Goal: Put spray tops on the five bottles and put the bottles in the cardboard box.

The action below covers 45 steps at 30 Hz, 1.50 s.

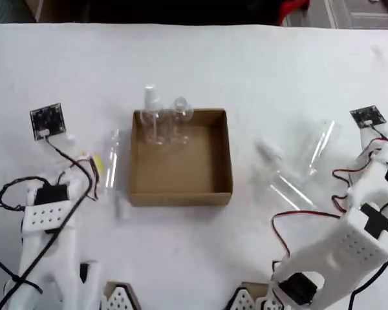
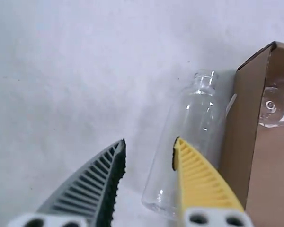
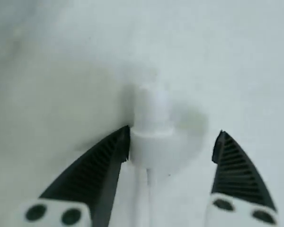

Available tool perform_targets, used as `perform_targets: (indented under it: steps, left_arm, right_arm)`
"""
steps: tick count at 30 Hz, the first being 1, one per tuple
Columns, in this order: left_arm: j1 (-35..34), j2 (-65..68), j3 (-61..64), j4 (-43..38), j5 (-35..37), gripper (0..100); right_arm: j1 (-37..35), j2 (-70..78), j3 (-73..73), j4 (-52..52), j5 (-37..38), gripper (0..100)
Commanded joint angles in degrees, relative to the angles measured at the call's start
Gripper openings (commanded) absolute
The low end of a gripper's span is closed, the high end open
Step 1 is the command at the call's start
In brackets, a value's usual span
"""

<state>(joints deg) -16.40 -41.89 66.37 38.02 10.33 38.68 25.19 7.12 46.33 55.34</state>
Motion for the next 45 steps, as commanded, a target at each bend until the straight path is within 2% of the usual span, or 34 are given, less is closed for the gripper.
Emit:
perform_targets:
  steps: [1,8,14,24,29,35,38,45]
  left_arm:
    - [0.57,-1.54,-0.26,-1.49,0.44,16]
    - [0.31,-1.54,-0.26,-1.49,0.44,16]
    - [0.31,-1.54,-0.26,-1.49,0.44,16]
    - [0.31,-1.54,-0.26,-1.32,0.44,16]
    - [0.48,-1.54,-0.26,-1.41,0.44,16]
    - [0.48,-1.54,-0.26,-1.32,0.44,16]
    - [0.48,-1.54,-0.26,-1.41,0.44,16]
    - [0.57,-1.54,-0.26,-1.49,0.44,16]
  right_arm:
    - [-3.21,-5.58,-0.62,5.14,0.09,25.6]
    - [-6.81,-8.75,-0.79,5.93,0.0,24.8]
    - [-6.46,-8.13,-6.07,8.22,0.09,24.8]
    - [-4.09,8.84,-27.6,20.53,0.09,24.2]
    - [-3.82,14.55,-36.13,24.04,0.18,13.1]
    - [-3.65,17.54,-39.21,24.13,0.18,9.2]
    - [-3.21,17.01,-39.56,23.96,0.18,1.9]
    - [-3.47,8.75,-41.14,27.38,0.0,1.6]
